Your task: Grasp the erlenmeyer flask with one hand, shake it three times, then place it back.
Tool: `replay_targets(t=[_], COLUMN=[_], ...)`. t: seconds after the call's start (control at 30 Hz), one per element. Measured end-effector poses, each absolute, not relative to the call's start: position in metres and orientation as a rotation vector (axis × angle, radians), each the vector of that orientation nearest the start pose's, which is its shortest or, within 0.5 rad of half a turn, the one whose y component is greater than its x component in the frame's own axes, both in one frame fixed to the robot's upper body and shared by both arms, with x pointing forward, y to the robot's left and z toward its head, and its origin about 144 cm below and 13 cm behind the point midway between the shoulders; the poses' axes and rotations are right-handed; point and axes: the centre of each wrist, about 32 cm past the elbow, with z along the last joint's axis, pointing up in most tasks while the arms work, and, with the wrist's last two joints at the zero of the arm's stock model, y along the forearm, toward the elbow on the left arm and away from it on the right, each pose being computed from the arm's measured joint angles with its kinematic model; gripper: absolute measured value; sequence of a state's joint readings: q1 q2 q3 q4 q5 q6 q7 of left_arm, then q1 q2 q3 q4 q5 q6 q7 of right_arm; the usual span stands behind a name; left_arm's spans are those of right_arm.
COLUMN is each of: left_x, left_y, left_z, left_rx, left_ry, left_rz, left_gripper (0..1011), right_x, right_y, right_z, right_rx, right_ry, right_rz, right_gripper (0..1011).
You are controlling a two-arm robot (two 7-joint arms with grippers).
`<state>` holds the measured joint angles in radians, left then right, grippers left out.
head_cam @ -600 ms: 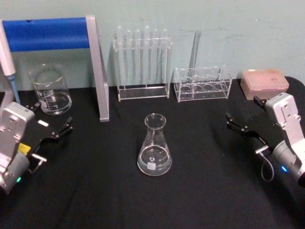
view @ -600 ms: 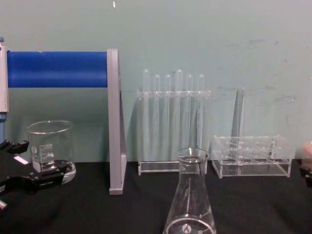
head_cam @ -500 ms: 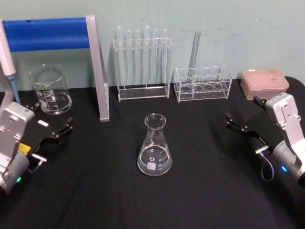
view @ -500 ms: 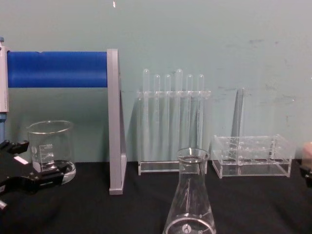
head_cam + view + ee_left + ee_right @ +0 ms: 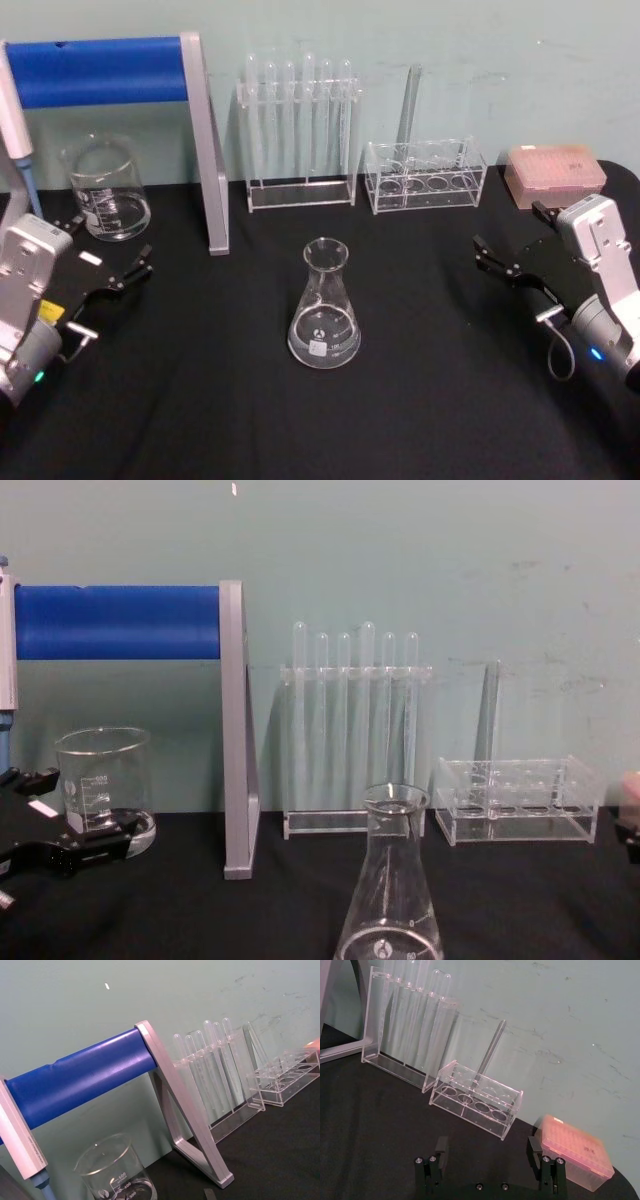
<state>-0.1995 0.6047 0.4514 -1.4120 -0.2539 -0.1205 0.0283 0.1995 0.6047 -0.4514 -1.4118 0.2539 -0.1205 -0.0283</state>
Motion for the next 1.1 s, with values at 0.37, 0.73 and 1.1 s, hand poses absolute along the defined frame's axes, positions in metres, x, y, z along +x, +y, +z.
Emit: replay_targets(t=[0.37, 0.73, 1.1], left_x=[0.489, 0.489, 0.489], left_y=[0.310, 0.310, 0.310], left_z=[1.140, 1.140, 1.140], left_rx=[0.305, 0.305, 0.305], left_ry=[-0.285, -0.285, -0.285], left_rz=[1.248, 1.248, 1.248], left_gripper=[1001, 1001, 1001], right_x=[0.488, 0.471, 0.456], right_y=[-0.310, -0.307, -0.289], right_z=[1.140, 1.142, 1.141], right_rx=[-0.296, -0.232, -0.121], right_ry=[-0.282, -0.221, -0.100], right_rz=[-1.240, -1.133, -0.953], right_gripper=[1000, 1000, 1000])
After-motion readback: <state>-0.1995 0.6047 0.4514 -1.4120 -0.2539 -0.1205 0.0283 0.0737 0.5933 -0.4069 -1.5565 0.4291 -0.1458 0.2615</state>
